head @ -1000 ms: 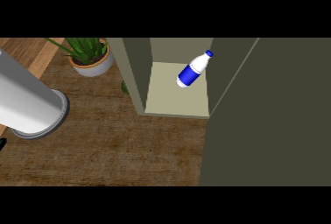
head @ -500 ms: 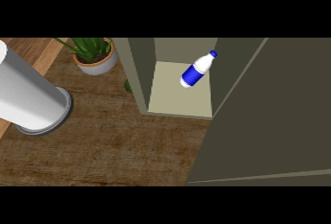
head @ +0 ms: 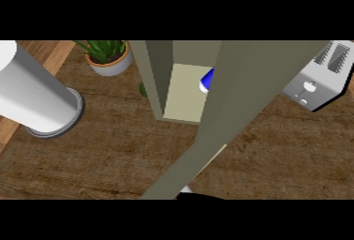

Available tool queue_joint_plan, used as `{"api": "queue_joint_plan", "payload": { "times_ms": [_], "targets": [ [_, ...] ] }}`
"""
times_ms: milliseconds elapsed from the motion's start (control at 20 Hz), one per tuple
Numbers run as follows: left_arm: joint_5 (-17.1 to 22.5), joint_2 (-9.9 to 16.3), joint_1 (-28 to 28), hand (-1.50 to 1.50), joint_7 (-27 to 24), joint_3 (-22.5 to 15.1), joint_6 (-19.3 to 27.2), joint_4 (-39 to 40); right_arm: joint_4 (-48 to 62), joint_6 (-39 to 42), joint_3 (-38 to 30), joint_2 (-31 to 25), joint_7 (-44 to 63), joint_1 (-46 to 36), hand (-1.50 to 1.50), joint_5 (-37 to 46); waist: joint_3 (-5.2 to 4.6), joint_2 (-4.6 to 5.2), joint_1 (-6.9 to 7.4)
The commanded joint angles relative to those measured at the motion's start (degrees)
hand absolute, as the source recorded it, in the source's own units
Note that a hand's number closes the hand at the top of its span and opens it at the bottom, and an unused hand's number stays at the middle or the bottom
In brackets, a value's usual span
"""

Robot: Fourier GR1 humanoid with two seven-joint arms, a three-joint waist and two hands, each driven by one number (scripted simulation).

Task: Pick up the bottled water, place it into the cabinet and close the cabinet

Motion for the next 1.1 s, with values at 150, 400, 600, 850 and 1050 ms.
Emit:
{"api": "queue_joint_plan", "payload": {
  "times_ms": [150,400,600,850,1050],
  "targets": [
    [0.3,-0.1,2.7,-1.5,-2.2,3.7,-6.3,3.2,13.4,-3.6,0.1,3.5,2.0,-23.7,1.5,-11.8,0.53,1.11,0.05],
    [3.0,0.1,10.0,-1.5,-2.8,11.1,-10.6,3.0,25.0,-4.7,-5.4,3.6,2.0,-33.9,1.5,-17.7,0.8,0.77,-1.87],
    [3.2,-1.3,12.0,-1.5,-2.7,14.7,-15.2,6.7,30.5,-3.7,-6.0,3.6,0.5,-31.8,1.5,-22.1,0.81,0.92,-3.75],
    [0.1,-6.0,15.1,-1.5,-1.0,15.4,-14.2,1.7,36.5,2.3,-9.3,3.1,-0.3,-28.0,1.5,-22.3,0.9,0.94,-4.89],
    [-0.2,-8.3,16.9,-1.5,-0.3,18.3,-17.4,1.5,44.2,6.9,-12.4,3.3,-3.7,-28.0,1.5,-20.3,0.87,1.03,-4.78]
  ]
}}
